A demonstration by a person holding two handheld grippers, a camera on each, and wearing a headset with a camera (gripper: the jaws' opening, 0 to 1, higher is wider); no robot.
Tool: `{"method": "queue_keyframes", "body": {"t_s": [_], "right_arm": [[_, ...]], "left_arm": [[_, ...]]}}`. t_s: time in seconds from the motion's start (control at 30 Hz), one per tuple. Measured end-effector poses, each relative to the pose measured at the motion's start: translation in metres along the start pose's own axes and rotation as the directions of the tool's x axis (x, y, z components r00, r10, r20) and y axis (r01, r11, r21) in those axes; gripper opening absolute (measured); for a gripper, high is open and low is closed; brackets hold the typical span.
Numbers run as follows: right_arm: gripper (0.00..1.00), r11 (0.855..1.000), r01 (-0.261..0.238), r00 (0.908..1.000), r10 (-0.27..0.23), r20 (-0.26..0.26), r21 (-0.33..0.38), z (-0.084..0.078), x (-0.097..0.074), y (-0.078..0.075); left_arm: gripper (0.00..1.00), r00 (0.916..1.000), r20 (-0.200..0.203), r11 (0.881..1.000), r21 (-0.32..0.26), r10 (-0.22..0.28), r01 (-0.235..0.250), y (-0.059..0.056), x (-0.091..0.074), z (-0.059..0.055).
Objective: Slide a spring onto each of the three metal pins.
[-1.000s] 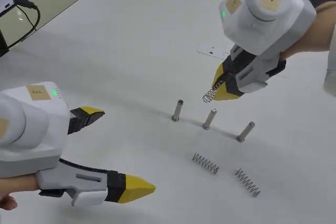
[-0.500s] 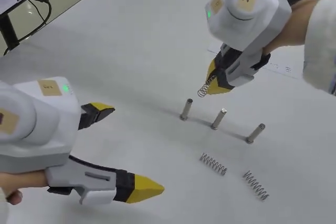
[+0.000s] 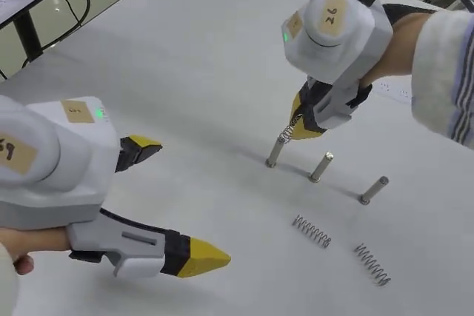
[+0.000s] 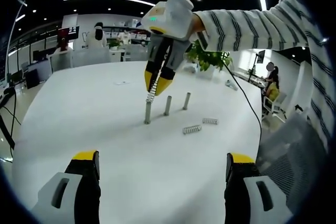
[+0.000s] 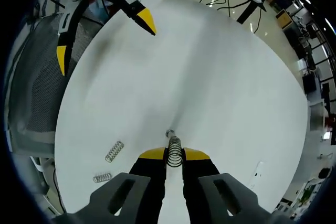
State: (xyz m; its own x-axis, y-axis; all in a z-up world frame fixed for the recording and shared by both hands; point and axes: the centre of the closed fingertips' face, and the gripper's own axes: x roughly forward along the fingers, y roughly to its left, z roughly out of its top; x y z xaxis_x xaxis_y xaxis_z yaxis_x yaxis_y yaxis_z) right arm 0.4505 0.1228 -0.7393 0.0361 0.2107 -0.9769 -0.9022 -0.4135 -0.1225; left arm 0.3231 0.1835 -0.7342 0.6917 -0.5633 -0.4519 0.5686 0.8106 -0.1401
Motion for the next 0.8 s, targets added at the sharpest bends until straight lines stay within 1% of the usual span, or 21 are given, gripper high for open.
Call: {"method": "queue_keyframes", "body": {"t_s": [0.1, 0.27, 0.43, 0.5, 0.6, 0.7, 0.8], "right_arm": [[0.08, 1.0, -0.008, 1.0, 0.008, -0.006, -0.008, 0.0, 0.003, 0.002], [0.08, 1.0, -0.017, 0.9997, 0.016, -0.017, -0.014, 0.002, 0.009, 0.001], [0.08, 0.999, -0.025, 0.9991, 0.024, -0.036, -0.032, 0.002, 0.017, 0.0], [0.08, 0.999, -0.032, 0.9985, 0.031, -0.045, -0.033, 0.001, 0.022, 0.0], [0.08, 0.999, -0.041, 0.9982, 0.04, -0.045, -0.027, 0.004, 0.028, -0.001], [0.08, 0.998, -0.047, 0.9975, 0.045, -0.054, -0.031, 0.003, 0.031, 0.001], [0.08, 0.998, -0.053, 0.9969, 0.051, -0.06, -0.038, 0.003, 0.034, 0.003]], "left_arm": [[0.98, 0.9999, -0.003, 1.0, 0.004, 0.011, -0.011, 0.003, -0.001, 0.0], [0.98, 0.9999, -0.004, 1.0, -0.003, 0.015, -0.015, 0.005, -0.002, -0.001], [0.98, 0.9999, -0.013, 1.0, -0.003, 0.008, -0.008, 0.004, -0.002, -0.003], [0.98, 1.0, -0.01, 1.0, -0.013, 0.001, -0.002, 0.003, -0.002, -0.003], [0.98, 1.0, -0.002, 1.0, -0.026, 0.0, 0.0, 0.004, -0.002, -0.002], [0.98, 0.9999, -0.01, 1.0, -0.03, 0.004, -0.004, 0.006, -0.002, -0.004], [0.98, 0.9999, -0.014, 1.0, -0.03, 0.001, -0.001, 0.005, -0.001, -0.006]]}}
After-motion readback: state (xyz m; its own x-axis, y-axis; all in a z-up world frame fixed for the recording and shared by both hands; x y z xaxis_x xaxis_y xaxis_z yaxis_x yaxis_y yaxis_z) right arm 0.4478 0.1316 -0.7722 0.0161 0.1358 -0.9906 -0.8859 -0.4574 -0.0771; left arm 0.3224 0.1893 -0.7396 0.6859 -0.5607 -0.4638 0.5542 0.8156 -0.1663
